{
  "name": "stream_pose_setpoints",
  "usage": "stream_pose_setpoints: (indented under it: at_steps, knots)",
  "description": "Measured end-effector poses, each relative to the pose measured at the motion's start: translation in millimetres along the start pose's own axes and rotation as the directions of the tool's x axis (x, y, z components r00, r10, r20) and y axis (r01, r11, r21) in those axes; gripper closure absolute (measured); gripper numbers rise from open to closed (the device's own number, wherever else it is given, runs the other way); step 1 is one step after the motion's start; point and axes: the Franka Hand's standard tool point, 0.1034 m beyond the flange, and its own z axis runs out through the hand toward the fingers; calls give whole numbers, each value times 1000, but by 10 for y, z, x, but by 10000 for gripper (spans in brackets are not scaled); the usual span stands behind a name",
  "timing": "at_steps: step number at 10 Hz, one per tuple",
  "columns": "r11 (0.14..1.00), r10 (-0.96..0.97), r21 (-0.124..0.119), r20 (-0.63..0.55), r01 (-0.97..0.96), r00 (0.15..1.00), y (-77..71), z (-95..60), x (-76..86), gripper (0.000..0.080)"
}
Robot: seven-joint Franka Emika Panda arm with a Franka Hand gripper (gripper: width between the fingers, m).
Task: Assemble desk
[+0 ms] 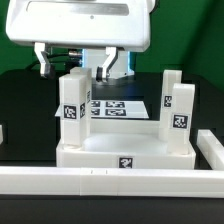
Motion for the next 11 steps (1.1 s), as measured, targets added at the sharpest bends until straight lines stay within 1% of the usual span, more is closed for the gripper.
stream_pose_setpoints:
  at_steps: [2, 3, 4, 5, 7, 9, 10, 11]
  knots:
    - [1000, 10, 23, 150, -14, 989, 4, 34, -46, 151]
    - [999, 13, 34, 252, -22, 968, 20, 53, -86, 151]
    - [999, 14, 29, 264, -23, 964, 44, 88, -31, 151]
    - [999, 14, 30, 286, -23, 958, 37, 110, -56, 151]
    - [999, 14, 25, 280, -22, 960, 45, 140, -52, 151]
    - [999, 14, 25, 282, -22, 959, 46, 150, -60, 408]
    - [999, 14, 24, 282, -22, 959, 46, 151, -61, 408]
    - [999, 14, 24, 282, -22, 959, 46, 151, -61, 511]
